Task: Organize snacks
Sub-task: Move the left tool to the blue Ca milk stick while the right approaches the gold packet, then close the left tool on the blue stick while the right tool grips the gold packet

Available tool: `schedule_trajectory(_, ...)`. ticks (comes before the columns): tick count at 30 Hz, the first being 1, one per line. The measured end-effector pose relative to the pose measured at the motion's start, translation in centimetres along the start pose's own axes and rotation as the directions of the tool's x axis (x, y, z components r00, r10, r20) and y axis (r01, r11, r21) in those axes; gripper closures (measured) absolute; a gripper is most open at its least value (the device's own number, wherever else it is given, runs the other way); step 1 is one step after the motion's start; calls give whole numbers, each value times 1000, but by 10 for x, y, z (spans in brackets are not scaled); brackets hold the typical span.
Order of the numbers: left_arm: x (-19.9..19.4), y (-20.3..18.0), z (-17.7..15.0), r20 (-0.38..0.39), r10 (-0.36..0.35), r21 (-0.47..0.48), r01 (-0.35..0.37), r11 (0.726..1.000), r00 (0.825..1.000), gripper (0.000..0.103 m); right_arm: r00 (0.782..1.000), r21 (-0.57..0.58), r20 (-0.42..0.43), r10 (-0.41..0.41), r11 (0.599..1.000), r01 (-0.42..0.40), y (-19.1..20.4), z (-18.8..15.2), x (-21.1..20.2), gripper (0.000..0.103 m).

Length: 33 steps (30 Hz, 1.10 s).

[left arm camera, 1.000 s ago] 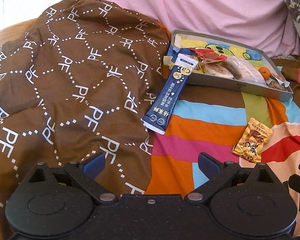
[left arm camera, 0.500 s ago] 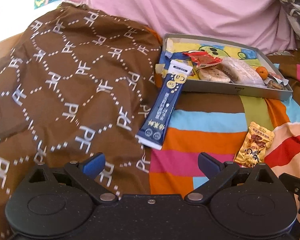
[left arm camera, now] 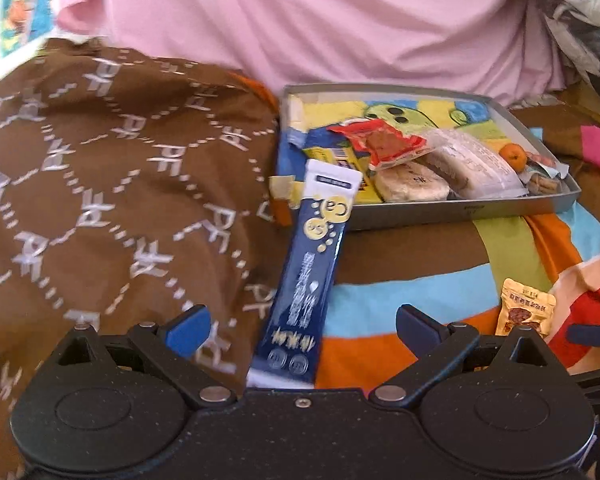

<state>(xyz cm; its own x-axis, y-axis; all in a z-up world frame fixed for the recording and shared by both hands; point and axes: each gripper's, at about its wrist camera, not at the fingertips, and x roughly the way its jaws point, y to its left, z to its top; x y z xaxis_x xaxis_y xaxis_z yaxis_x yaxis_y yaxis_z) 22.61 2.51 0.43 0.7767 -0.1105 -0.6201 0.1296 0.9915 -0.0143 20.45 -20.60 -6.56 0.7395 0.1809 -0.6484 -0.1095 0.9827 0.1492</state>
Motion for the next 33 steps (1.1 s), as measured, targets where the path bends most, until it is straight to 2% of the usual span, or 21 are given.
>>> schedule_trajectory(3,21,2,9,-30,-59,16,59,998,998,5,1000,33,-25,-20,999,21,4,0,16,0)
schedule_trajectory(6,41,1,14,-43,-79,48,81,996,996,6,998,42,-7,-55,998,55,11,-2,26,0)
schedule_trajectory(10,57,0,17,-69,-115,59,119,991,991,10,999,57,34,-20,998,18,19,0,30,0)
schedule_trajectory(12,59,1,17,-68,-124,53,128,990,990,11,999,49,46,5,999,-7,22,2,31,3)
schedule_trajectory(15,61,1,16,-81,-144,47,148,988,986,22,999,-20,51,0,1000,1,31,0,33,12)
schedule_trajectory(17,61,1,14,-89,-130,52,135,990,987,33,999,-51,54,0,999,3,35,-2,33,20)
schedule_trajectory(21,60,4,13,-89,-117,41,120,992,989,48,999,-87,52,-16,996,20,39,-5,31,26)
schedule_trajectory(25,58,2,11,-73,-51,20,52,998,996,63,998,-113,44,-41,993,45,43,-6,30,42)
schedule_trajectory(26,57,1,10,-69,-37,13,38,999,997,64,998,-118,40,-48,992,53,43,-5,30,47)
schedule_trajectory(29,54,-5,6,-61,-10,-4,9,1000,998,66,998,-129,21,-54,990,56,43,-4,28,47)
schedule_trajectory(33,49,-12,4,-85,-22,-20,20,1000,996,67,999,-132,6,-51,990,51,40,-5,24,48)
